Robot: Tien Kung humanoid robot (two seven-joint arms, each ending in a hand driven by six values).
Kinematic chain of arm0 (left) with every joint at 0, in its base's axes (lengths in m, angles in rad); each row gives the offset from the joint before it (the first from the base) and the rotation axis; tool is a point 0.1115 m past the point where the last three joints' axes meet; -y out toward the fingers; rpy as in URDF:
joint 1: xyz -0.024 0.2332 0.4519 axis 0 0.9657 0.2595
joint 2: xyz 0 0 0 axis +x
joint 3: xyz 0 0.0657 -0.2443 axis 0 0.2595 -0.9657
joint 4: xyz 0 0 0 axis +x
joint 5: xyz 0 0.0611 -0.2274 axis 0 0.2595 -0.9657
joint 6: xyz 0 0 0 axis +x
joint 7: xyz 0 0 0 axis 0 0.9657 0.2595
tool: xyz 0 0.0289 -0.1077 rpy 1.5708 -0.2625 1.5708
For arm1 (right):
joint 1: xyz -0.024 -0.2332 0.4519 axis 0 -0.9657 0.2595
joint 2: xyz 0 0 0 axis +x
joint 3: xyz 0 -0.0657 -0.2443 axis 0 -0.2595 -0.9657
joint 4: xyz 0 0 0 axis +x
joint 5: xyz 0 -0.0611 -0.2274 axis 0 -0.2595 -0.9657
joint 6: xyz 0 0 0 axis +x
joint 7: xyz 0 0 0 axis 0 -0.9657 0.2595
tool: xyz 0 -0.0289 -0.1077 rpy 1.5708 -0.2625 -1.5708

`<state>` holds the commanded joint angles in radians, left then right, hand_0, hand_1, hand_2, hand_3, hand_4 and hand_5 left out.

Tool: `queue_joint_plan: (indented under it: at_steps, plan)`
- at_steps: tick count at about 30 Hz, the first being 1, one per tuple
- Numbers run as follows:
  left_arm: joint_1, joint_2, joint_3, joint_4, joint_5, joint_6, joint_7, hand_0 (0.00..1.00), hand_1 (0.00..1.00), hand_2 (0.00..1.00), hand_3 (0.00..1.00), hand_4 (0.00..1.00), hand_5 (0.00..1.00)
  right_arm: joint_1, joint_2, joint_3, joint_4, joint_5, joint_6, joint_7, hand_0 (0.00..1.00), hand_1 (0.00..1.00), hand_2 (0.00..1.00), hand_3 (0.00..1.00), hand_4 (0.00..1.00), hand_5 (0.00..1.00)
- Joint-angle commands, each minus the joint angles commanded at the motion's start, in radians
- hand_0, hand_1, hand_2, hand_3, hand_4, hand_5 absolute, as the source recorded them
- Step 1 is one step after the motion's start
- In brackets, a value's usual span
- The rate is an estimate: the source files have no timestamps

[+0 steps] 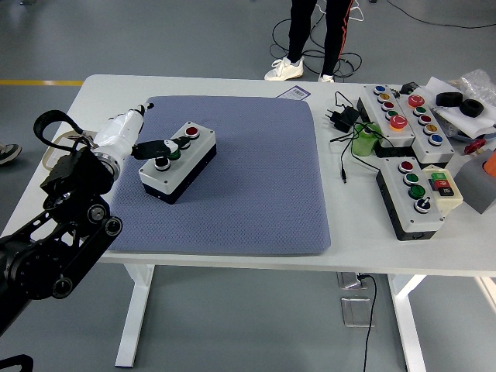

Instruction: Pick up the button,place it on the desk,press the button,press the button

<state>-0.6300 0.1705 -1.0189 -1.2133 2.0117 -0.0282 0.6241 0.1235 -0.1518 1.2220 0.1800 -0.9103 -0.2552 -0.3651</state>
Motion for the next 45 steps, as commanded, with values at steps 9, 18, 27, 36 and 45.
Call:
queue_joint_plan:
  at_steps: [9,18,27,36,45]
  plan:
    - [-0.053,-0.057,0.015,0.101,-0.046,-0.025,0.021,0.998,0.998,0.998,0.998,0.998,0.773,-0.002,0.000,-0.005,0.000,-0.002,0.001,-0.002,0.643,0.530,0.628,0.613,0.246,0.325]
    - [-0.101,-0.098,0.033,0.204,-0.026,-0.006,0.021,0.998,0.998,0.998,0.998,0.998,0.778,-0.002,-0.001,-0.007,0.000,-0.006,0.001,-0.003,0.642,0.530,0.629,0.613,0.246,0.326]
    - [-0.138,-0.128,0.078,0.326,-0.021,0.027,0.021,0.998,0.998,0.998,0.998,0.998,0.774,-0.002,-0.002,-0.013,0.000,-0.008,0.000,-0.005,0.643,0.531,0.628,0.613,0.246,0.323]
    - [-0.159,-0.152,0.134,0.393,-0.025,0.049,0.021,0.897,0.980,0.998,0.998,0.988,0.530,-0.004,-0.002,-0.018,0.000,-0.011,0.000,-0.008,0.644,0.530,0.628,0.612,0.247,0.324]
    - [-0.164,-0.157,0.171,0.409,0.022,0.096,0.021,0.786,0.904,0.956,0.998,0.957,0.363,-0.011,-0.004,-0.019,0.000,-0.018,0.001,-0.010,0.644,0.530,0.628,0.612,0.247,0.324]
